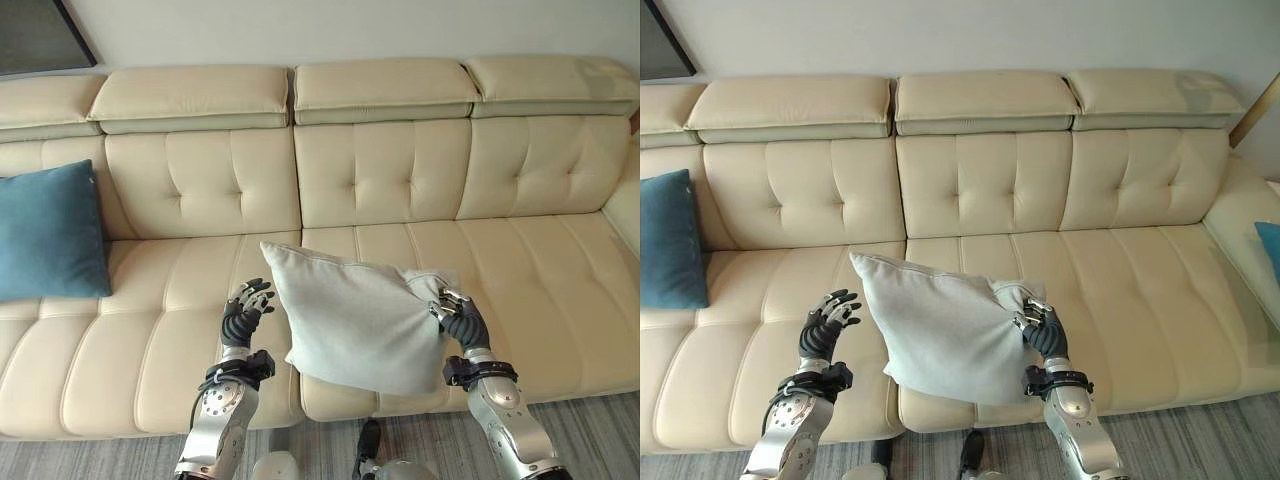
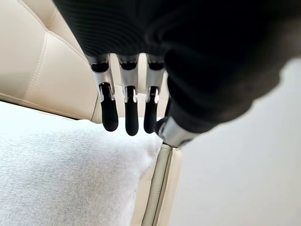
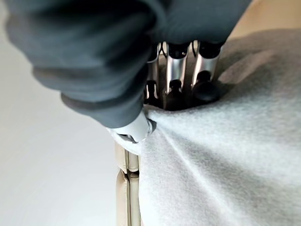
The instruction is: Pick up all the scattered cushions and arrange them neatly on the sofa.
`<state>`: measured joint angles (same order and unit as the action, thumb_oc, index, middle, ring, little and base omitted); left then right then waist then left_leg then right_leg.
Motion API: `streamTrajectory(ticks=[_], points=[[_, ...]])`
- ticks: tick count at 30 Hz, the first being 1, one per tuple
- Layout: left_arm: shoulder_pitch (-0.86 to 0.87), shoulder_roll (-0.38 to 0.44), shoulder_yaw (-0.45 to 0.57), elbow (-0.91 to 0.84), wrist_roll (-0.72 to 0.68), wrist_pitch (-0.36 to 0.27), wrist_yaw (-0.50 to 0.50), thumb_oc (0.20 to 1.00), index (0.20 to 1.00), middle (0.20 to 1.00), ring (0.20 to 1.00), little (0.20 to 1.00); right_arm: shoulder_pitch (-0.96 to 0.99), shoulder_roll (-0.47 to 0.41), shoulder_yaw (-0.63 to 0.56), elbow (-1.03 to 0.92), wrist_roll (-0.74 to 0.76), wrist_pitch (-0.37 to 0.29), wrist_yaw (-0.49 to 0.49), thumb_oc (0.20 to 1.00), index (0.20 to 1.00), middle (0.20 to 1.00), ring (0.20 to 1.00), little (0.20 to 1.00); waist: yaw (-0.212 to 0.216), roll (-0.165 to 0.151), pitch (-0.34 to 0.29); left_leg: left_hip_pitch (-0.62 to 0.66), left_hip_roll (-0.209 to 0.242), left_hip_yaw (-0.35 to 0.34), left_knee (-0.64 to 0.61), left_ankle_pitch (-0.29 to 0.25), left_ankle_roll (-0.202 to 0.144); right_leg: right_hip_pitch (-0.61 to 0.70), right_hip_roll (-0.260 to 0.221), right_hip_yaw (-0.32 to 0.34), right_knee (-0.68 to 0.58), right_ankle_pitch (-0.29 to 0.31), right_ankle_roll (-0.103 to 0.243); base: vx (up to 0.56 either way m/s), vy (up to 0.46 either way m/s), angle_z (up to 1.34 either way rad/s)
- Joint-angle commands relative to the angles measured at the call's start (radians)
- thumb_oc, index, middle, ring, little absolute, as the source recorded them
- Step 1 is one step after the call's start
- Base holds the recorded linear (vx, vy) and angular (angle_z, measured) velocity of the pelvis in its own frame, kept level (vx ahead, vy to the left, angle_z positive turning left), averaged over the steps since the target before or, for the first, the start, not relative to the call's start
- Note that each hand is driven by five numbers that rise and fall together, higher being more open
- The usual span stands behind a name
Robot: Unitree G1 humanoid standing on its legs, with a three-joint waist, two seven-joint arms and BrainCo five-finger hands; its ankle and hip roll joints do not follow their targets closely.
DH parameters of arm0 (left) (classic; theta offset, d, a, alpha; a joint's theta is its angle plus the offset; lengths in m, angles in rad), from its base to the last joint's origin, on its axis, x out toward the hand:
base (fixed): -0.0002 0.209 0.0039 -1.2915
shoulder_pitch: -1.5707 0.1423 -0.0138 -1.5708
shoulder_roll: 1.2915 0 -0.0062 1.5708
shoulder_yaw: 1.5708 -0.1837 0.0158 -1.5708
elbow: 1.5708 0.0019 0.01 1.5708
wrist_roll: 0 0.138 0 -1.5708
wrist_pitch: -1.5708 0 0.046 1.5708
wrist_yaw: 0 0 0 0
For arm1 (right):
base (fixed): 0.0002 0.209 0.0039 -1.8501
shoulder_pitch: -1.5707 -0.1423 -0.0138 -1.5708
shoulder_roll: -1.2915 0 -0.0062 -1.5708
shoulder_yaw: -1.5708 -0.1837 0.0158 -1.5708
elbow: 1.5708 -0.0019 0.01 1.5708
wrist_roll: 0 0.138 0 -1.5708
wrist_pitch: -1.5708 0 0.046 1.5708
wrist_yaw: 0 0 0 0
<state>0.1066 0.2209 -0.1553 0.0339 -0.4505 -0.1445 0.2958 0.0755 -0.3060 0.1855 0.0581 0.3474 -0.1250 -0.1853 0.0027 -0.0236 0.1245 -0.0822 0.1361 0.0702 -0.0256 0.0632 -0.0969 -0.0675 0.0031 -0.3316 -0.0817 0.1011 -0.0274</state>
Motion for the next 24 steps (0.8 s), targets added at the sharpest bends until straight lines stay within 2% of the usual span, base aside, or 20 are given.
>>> streamTrajectory(ticks=[1,6,11,18,24], points=[[0.025,0.055,0.010,-0.089,0.043,-0.054,-0.016,0.200,0.200,0.200,0.200,0.200,-0.060,0.028,0.006,-0.120,0.005,-0.078,0.021,0.200,0.200,0.200,0.200,0.200,0.015,-0.024,-0.036,0.033,-0.020,0.026,-0.030,-0.018,-0.005,0.090,-0.120,0.039,0.028,-0.125,0.144,0.13,0.111,0.06],[0.043,0.060,0.012,-0.088,0.049,-0.049,-0.022,0.200,0.200,0.200,0.200,0.200,-0.058,0.040,0.013,-0.125,-0.004,-0.073,0.024,0.200,0.200,0.200,0.200,0.200,0.024,-0.034,-0.041,0.066,-0.025,0.038,-0.051,-0.027,0.000,0.104,-0.128,0.042,0.021,-0.120,0.155,0.07,0.058,0.03],[-0.017,0.077,-0.001,-0.069,0.082,-0.052,0.005,0.200,0.200,0.200,0.200,0.200,-0.142,0.045,0.035,-0.113,-0.030,-0.078,-0.007,0.200,0.200,0.200,0.200,0.200,0.034,-0.043,-0.046,0.082,-0.032,0.044,-0.054,-0.043,0.007,0.113,-0.137,0.048,0.017,-0.120,0.166,0.08,0.048,0.00],[-0.277,0.100,-0.021,-0.029,0.132,-0.079,0.121,0.200,0.200,0.200,0.200,0.200,-0.407,0.041,0.080,-0.066,-0.061,-0.077,-0.097,0.200,0.200,0.200,0.200,0.200,0.044,-0.044,-0.024,0.051,-0.042,0.043,-0.041,-0.054,0.014,0.081,-0.150,0.049,0.026,-0.119,0.172,0.03,0.034,-0.01],[-0.357,0.102,-0.006,-0.038,0.150,-0.097,0.169,0.200,0.200,0.200,0.200,0.200,-0.455,0.079,0.101,-0.079,-0.054,-0.082,-0.101,0.200,0.200,0.200,0.200,0.200,0.045,-0.047,-0.025,0.044,-0.049,0.043,-0.045,-0.059,0.017,0.077,-0.156,0.048,0.023,-0.118,0.176,0.05,0.032,0.01]])
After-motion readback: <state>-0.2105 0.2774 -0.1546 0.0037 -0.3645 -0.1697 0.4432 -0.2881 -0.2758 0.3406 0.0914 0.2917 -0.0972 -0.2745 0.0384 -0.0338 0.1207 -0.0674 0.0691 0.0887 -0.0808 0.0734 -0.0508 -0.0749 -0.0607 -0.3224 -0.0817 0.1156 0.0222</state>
